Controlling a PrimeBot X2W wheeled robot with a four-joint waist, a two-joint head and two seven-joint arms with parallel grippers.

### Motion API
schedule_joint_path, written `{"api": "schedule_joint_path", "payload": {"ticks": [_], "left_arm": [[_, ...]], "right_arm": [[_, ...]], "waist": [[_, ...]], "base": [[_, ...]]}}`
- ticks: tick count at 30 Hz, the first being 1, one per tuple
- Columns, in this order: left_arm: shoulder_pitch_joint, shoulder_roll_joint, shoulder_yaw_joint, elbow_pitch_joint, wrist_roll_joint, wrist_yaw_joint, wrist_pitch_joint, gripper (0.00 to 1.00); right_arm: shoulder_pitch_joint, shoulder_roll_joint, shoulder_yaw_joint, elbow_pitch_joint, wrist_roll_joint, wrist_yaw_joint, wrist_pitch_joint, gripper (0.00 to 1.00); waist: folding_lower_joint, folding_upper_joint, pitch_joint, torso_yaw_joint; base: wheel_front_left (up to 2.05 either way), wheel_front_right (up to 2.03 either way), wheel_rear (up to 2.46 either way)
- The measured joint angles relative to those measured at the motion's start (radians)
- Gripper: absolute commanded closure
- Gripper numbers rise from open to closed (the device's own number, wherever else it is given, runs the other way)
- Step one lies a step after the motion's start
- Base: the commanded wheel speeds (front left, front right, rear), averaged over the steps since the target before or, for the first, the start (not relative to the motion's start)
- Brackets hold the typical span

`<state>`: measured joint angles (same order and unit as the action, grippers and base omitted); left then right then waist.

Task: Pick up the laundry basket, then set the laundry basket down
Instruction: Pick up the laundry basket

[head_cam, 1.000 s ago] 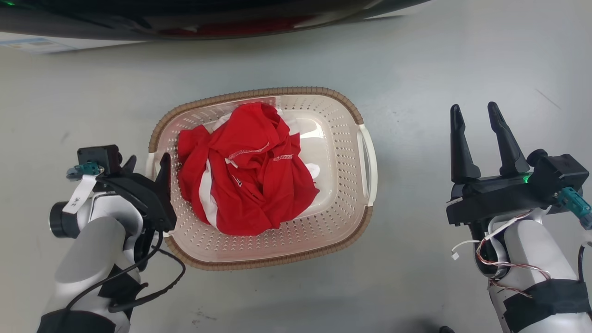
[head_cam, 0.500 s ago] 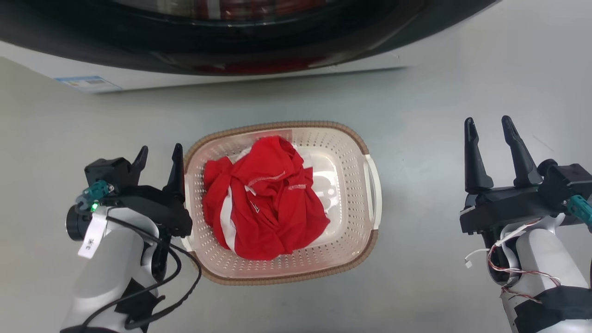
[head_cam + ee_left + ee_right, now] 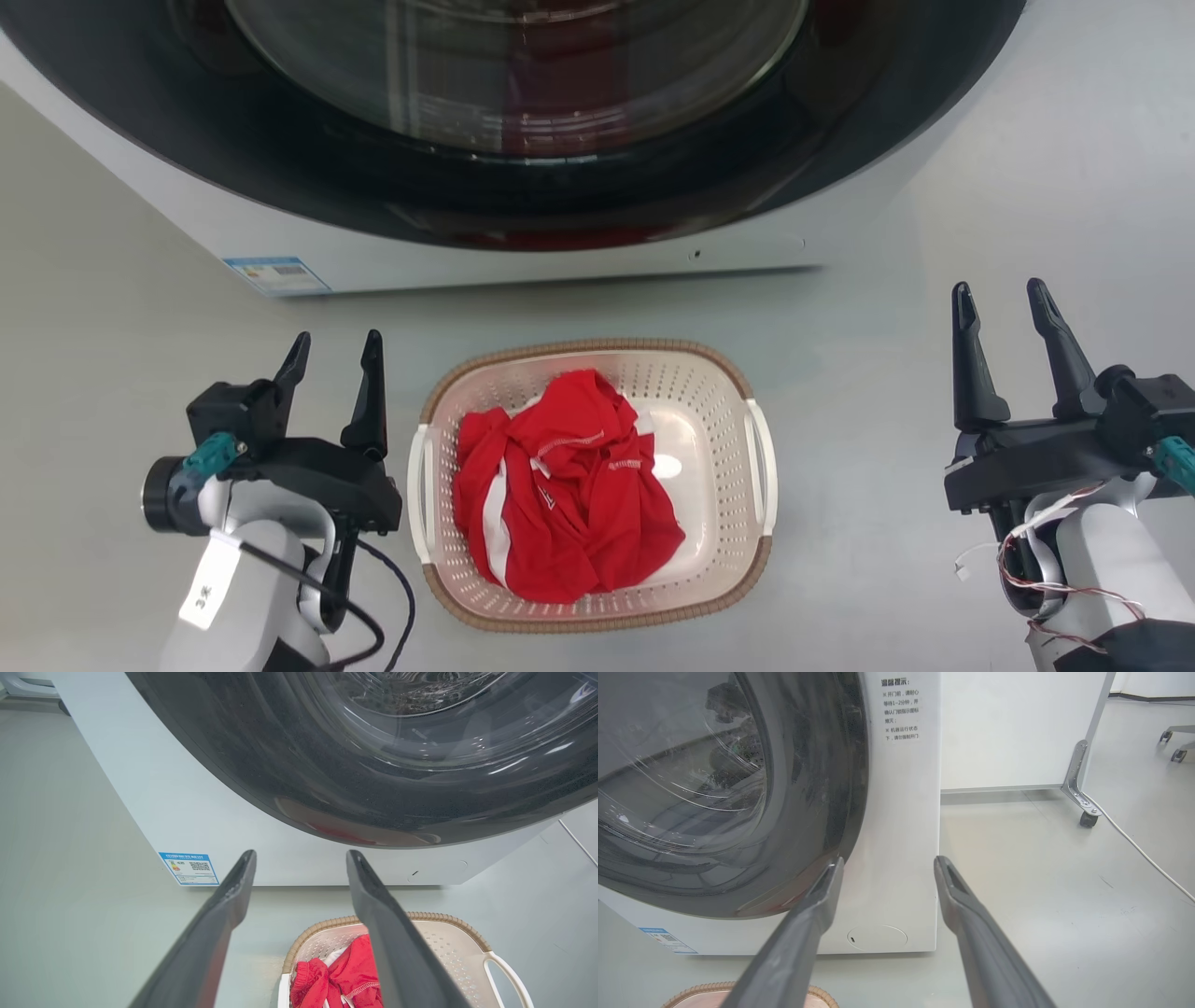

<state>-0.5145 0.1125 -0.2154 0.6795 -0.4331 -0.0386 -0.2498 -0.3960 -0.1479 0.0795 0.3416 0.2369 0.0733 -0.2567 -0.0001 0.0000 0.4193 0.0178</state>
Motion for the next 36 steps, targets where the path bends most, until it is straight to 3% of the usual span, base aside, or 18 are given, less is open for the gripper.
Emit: {"api": "schedule_joint_path", "payload": {"ticks": [20, 36], "left_arm": [[0.276, 0.039, 0.007, -0.346, 0.076, 0.048, 0.0, 0.0], [0.416, 0.058, 0.018, -0.494, 0.084, 0.087, 0.0, 0.0]], "right_arm": [[0.153, 0.002, 0.014, -0.045, -0.026, -0.001, 0.0, 0.0], [0.247, 0.018, 0.027, -0.072, -0.026, -0.003, 0.0, 0.0]], "waist": [[-0.0002, -0.0001, -0.261, 0.021], [0.0, -0.0001, -0.347, 0.012]], "base": [[0.0, 0.0, 0.0], [0.0, 0.0, 0.0]]}}
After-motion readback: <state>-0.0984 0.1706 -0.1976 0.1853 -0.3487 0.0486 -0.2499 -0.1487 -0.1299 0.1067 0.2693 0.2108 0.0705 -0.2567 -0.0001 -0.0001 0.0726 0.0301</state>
